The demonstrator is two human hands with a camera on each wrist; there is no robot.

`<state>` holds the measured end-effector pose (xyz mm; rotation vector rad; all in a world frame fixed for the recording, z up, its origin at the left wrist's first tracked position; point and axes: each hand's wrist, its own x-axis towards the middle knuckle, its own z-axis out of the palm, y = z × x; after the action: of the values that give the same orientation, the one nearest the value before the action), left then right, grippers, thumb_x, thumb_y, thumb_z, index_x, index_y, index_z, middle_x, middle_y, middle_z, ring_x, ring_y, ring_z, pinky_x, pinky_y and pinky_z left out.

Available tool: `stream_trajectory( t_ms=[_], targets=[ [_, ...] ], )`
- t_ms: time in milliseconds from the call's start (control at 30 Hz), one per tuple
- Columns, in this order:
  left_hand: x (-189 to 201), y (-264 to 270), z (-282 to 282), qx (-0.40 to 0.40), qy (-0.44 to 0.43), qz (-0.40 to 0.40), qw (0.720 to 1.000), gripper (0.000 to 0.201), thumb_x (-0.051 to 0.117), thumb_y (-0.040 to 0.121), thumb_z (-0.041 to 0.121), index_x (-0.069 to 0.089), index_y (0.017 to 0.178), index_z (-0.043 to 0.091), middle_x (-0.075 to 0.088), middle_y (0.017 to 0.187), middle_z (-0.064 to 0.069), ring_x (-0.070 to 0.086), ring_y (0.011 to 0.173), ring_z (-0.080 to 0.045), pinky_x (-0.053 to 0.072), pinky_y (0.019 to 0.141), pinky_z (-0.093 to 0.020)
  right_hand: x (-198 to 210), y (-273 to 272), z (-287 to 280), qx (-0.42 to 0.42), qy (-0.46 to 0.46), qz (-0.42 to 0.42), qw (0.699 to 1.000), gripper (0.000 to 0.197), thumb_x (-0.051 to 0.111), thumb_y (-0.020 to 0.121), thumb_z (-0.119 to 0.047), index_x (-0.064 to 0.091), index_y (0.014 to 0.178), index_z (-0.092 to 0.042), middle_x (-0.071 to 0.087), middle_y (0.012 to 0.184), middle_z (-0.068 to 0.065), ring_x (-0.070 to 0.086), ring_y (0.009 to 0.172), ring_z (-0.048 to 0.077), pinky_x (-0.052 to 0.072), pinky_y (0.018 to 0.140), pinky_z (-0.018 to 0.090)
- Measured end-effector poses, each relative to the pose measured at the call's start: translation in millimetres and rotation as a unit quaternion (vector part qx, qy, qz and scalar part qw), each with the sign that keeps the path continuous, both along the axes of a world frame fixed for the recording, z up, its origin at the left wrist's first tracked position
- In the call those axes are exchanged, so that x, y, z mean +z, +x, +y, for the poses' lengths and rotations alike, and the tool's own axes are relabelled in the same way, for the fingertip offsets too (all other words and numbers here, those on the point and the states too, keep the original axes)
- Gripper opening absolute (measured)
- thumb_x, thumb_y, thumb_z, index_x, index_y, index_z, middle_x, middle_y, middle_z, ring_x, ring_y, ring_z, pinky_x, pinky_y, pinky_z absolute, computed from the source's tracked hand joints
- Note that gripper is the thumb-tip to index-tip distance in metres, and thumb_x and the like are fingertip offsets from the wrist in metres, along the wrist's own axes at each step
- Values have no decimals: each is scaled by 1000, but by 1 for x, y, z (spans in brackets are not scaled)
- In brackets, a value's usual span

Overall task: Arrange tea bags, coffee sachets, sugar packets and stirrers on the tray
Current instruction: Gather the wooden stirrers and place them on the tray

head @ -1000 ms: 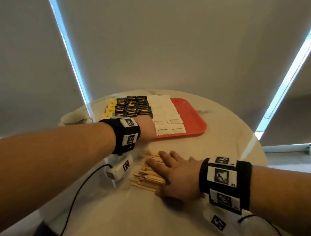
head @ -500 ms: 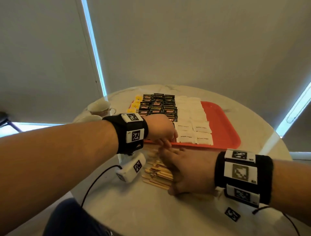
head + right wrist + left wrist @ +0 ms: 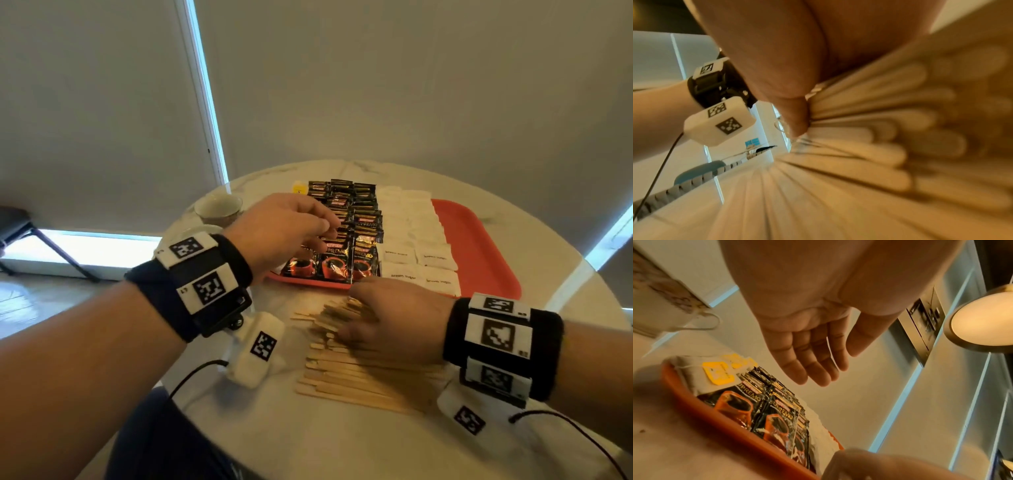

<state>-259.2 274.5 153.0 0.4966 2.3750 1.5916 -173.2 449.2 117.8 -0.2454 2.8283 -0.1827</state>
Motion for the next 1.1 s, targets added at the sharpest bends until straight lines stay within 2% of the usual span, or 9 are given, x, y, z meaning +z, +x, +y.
stream_trajectory(
  t_ms=[200,300,367,500,633,800,900,967,1100],
  targets=[
    [0,0,-9,33,56,6,998,21,59,105,15,78,100,21,79,101,-1,74,100,-24,60,98,-47,6,-8,6,-31,-128,44,990,34,51,98,-61,60,105,-29,61,96,-6,58,84,12,52,78,37],
    [0,-1,-11,26,63,12,998,20,58,105,16,77,102,21,79,101,0,74,100,-21,61,97,-45,8,-11,6,-23,-153,53,987,25,54,100,-53,58,96,-29,61,85,-6,56,74,11,42,63,30],
    [1,-3,-8,14,69,11,997,19,59,105,15,77,102,20,79,102,-1,74,101,-21,60,99,-47,10,-16,5,-31,-171,65,983,19,54,101,-49,56,94,-31,62,82,-7,56,72,8,39,62,28],
    [5,-5,0,-26,71,29,997,14,66,99,24,79,103,26,78,111,1,72,110,-19,57,103,-51,18,-30,7,-53,-235,106,965,18,53,103,-44,55,92,-30,69,78,-5,62,66,8,51,65,32],
    [8,-5,5,-68,65,61,994,31,61,88,36,79,114,36,78,114,6,71,113,-14,54,107,-48,29,-40,8,-50,-313,150,937,23,54,103,-41,54,86,-26,60,62,-5,51,50,5,48,57,31],
    [20,-8,12,-96,100,108,984,42,54,98,31,69,136,23,76,125,6,68,120,-12,50,112,-47,37,-48,10,-72,-531,103,838,21,67,97,-30,60,91,-11,54,62,5,51,52,24,50,53,37],
    [25,-13,26,-119,97,115,981,44,54,100,32,65,142,20,73,132,5,67,124,-12,51,112,-44,37,-59,10,-90,-631,100,764,19,62,98,-11,55,81,-8,47,57,5,44,45,20,44,47,32],
    [22,-18,33,-133,121,101,978,46,54,101,38,63,143,23,70,137,3,65,128,-16,50,112,-48,38,-64,12,-105,-675,84,725,22,61,99,-13,55,78,-9,43,55,3,39,43,17,39,44,28],
    [4,-32,43,-139,283,-78,946,60,45,102,57,59,146,19,65,144,-6,62,130,-21,49,107,-46,53,-74,20,-53,-777,90,621,32,67,90,-36,54,68,-16,35,50,-2,32,38,13,33,42,23]
  ],
)
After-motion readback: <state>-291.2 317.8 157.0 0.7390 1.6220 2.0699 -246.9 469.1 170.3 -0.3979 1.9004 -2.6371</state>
